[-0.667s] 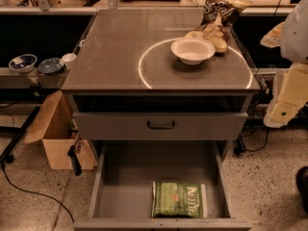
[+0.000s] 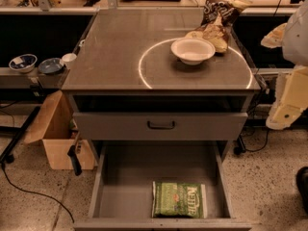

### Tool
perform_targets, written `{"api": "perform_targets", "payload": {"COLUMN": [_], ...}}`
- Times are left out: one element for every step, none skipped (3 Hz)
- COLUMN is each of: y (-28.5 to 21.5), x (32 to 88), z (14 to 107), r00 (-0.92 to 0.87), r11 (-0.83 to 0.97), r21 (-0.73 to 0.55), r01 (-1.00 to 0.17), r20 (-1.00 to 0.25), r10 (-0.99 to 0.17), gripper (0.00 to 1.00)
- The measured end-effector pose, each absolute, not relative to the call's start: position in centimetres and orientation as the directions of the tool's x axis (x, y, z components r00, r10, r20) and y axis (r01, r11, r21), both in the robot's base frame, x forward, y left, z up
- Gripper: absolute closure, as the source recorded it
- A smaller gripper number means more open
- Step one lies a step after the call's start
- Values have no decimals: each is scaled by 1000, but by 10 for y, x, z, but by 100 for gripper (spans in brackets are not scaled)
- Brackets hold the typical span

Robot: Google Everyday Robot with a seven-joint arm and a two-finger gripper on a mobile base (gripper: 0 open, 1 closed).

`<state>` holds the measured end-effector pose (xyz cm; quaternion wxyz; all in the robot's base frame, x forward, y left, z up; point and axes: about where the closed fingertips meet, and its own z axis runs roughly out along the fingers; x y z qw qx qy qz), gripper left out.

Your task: Pick green jalapeno chip bag from middle drawer and place on counter

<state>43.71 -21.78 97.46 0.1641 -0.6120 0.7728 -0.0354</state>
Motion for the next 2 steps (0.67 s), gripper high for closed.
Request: {"api": "perform_targets", "payload": {"y": [-228, -238], "x": [435, 431], "z": [959, 935], "r00": [-181, -174], "r11": [237, 234], "r21": [-248, -235], "r01": [-939, -943], "r20": [-228, -249], "r10": [-957, -953], "gripper": [0, 0]}}
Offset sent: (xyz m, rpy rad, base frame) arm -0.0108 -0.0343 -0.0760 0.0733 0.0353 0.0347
